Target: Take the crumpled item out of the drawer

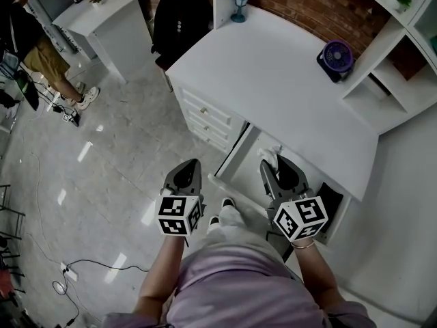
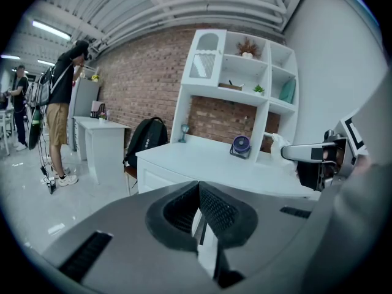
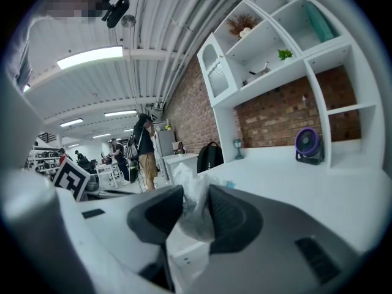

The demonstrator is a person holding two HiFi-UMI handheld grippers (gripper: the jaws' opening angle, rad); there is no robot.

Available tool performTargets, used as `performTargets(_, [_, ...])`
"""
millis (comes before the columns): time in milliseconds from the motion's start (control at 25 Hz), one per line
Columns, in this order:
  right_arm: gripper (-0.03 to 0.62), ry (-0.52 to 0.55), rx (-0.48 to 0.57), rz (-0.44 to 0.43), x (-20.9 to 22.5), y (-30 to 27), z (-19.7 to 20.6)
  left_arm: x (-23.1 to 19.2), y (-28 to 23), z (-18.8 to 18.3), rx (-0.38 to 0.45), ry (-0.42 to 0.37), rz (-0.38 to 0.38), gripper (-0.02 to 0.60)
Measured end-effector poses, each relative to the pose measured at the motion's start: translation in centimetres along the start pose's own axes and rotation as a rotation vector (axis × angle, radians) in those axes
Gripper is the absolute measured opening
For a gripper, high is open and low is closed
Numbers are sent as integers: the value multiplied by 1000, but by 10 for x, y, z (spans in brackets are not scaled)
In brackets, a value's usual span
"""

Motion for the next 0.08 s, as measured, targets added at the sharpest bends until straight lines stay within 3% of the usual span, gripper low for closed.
performTargets(80, [137, 0, -1, 2, 1, 0, 1, 2, -1, 0, 2, -2, 2, 0])
Point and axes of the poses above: the fingertips, and each gripper's own axes: y backward along the fingers, x to its right, z out of its underside, the point moved 1 cm from there along y, backward along the fingers
